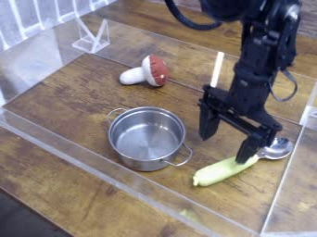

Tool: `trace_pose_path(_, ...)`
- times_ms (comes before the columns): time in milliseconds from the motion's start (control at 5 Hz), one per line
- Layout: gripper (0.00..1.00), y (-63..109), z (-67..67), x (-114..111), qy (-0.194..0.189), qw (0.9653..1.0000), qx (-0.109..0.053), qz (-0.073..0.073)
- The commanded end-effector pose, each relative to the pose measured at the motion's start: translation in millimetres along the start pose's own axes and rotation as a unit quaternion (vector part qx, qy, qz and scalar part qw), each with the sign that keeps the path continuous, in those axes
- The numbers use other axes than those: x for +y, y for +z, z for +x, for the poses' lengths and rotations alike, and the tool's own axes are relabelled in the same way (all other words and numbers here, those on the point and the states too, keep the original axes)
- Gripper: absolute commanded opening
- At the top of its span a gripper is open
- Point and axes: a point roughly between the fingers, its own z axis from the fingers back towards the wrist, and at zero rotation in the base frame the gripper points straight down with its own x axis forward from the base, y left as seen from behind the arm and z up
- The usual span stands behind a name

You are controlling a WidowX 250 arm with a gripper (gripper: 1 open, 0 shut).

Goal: Move the green spoon to the right

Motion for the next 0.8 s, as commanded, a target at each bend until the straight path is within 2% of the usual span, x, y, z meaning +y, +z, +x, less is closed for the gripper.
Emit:
trace_pose_path(0,1.00,58.0,10.0,17.0,0.014,0.9973,-0.072,-0.001)
trace_pose_path(200,1.00,62.7,10.1,20.5,0.015,0.9968,-0.079,-0.001)
trace_pose_path(600,1.00,45.9,9.7,18.0,0.016,0.9982,-0.056,-0.009)
